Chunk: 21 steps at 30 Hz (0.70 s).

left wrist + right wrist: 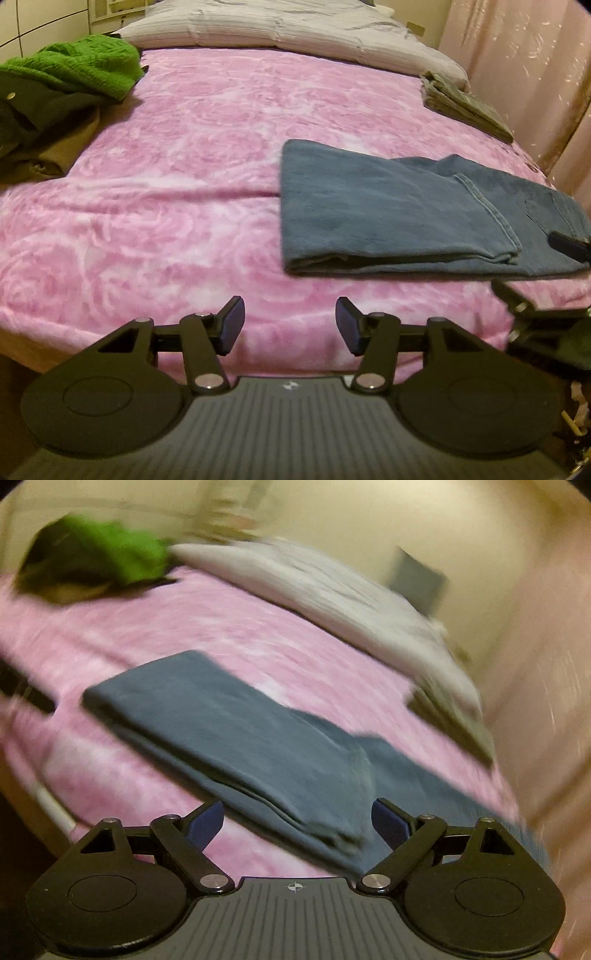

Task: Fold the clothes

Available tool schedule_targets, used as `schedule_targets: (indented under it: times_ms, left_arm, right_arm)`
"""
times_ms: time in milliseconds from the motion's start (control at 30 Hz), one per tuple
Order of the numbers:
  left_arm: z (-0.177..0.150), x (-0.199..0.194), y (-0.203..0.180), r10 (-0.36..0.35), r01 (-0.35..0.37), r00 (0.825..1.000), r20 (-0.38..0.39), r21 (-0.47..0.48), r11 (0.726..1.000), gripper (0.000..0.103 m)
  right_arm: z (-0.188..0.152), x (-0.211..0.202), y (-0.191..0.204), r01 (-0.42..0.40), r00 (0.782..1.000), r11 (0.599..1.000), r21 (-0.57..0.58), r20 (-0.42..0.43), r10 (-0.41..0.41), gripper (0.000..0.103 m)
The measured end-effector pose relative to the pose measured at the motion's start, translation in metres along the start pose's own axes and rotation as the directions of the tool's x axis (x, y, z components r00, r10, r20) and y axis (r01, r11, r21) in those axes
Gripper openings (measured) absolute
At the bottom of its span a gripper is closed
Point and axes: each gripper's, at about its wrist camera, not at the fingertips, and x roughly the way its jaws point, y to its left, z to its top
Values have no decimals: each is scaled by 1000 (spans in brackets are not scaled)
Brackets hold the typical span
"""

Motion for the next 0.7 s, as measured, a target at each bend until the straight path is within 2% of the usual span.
schedule_targets:
  times_ms: [133,167,200,233,367,500,533,567,600,667,700]
  left_arm:
    - [1,5,18,-18,18,1000,-5,-52,999,49]
    - [1,6,22,-20,19,1000,-7,-62,998,49]
    - [2,9,27,-18,17,1000,-9,-70,997,49]
    - [4,12,32,-16,15,1000,-12,-78,997,49]
    - [7,19,46,-24,21,999,-21,-111,994,49]
    - [12,21,55,-28,26,1000,-11,-139,990,49]
    - [13,21,58,-28,27,1000,-8,-146,989,49]
    - [16,21,58,-30,29,1000,-1,-149,988,49]
    - [20,19,56,-33,34,999,12,-147,989,48]
    - [29,15,53,-39,44,999,39,-142,989,46]
    - [33,13,51,-42,49,998,52,-140,989,46]
  right_arm:
    - [2,20,34,-22,999,978,-207,41,31,90]
    - [2,26,41,-28,999,968,-249,38,39,85]
    - [1,31,47,-35,998,956,-290,35,47,78]
    - [1,37,54,-41,998,943,-331,32,55,76]
    - [0,52,80,-14,995,873,-488,80,61,73]
    - [0,67,100,-22,991,805,-593,90,94,40]
    - [-2,71,105,-18,991,791,-612,96,96,37]
    - [-3,73,107,-10,990,787,-617,103,93,33]
    - [-2,75,107,-7,990,794,-607,110,93,22]
    - [1,75,98,-25,987,841,-541,122,108,16]
    - [6,72,88,-37,984,883,-469,139,114,13]
